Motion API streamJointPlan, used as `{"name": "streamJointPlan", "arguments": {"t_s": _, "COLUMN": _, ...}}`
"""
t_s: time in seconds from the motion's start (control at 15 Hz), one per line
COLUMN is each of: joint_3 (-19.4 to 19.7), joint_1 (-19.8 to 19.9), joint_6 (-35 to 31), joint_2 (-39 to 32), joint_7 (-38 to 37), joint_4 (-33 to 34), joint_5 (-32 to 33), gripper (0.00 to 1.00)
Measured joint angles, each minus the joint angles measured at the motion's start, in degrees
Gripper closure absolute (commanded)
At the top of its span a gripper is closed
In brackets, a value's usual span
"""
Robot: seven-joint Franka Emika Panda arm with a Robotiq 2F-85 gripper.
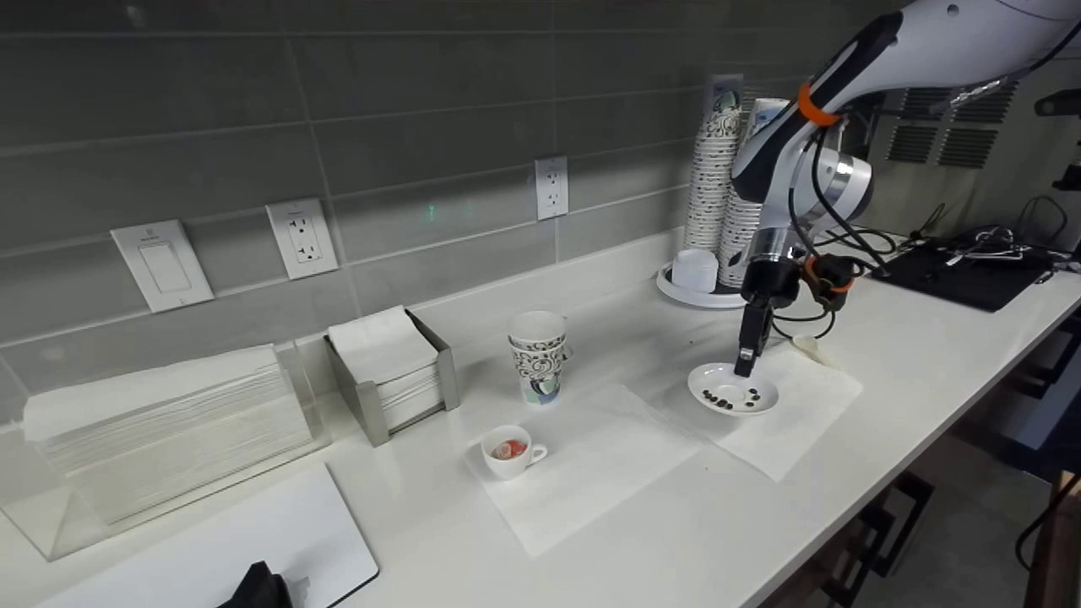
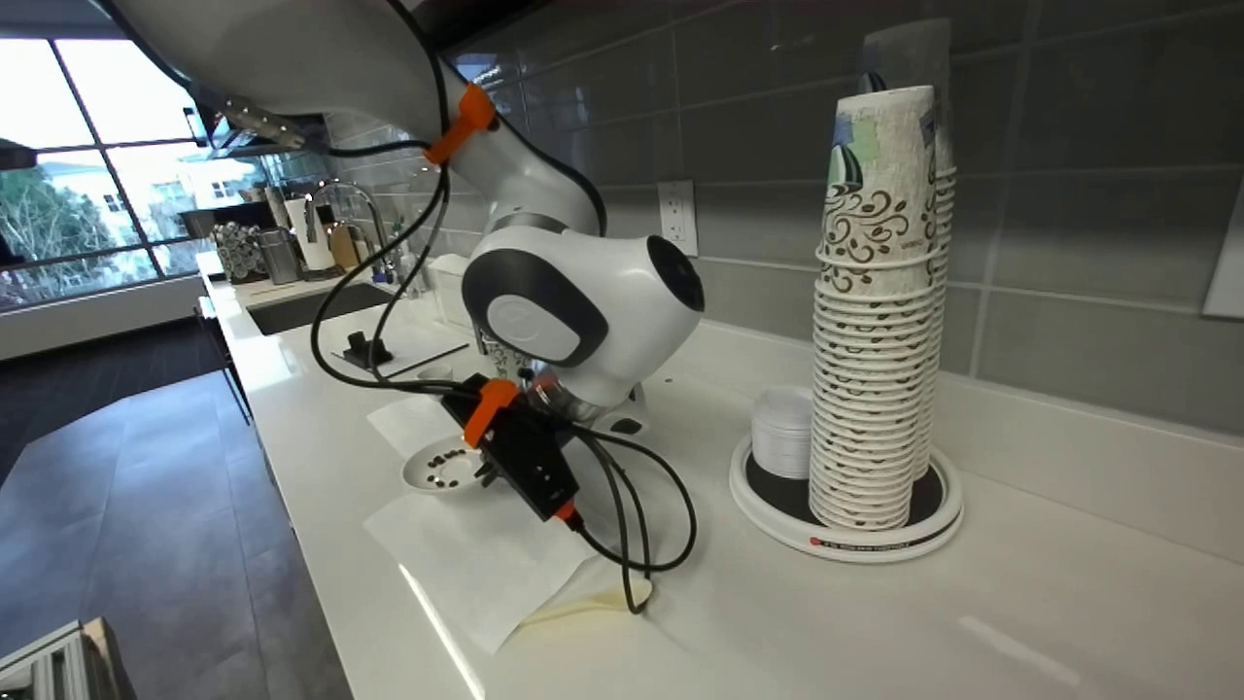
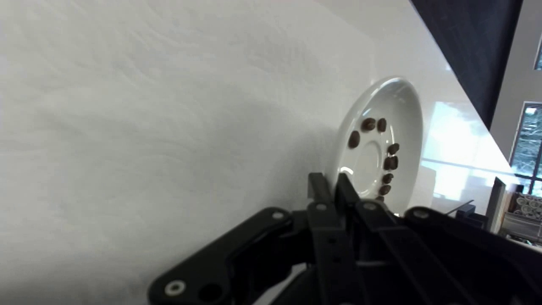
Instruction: Pour the contents on the white plate into the stacked coffee cups on the left.
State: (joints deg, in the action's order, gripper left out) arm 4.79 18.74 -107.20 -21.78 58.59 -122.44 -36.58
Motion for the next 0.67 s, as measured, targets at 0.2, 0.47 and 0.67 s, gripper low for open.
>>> {"name": "streamJointPlan", "arguments": {"t_s": 0.2, "joint_3": -1.9, "joint_1": -2.5, "joint_6": -0.7, "joint_2": 0.3, "joint_7": -0.3, "joint_4": -0.6, "joint_5": -3.8, "gripper": 0.98}}
{"name": "streamJointPlan", "arguments": {"t_s": 0.47, "joint_3": -3.6, "joint_1": -5.4, "joint_6": -0.7, "joint_2": 0.3, "joint_7": -1.1, "joint_4": -0.6, "joint_5": -9.8, "gripper": 0.98}}
{"name": "streamJointPlan", "arguments": {"t_s": 0.67, "joint_3": -3.9, "joint_1": -6.5, "joint_6": -0.6, "joint_2": 0.6, "joint_7": -0.6, "joint_4": -0.5, "joint_5": -11.0, "gripper": 0.93}}
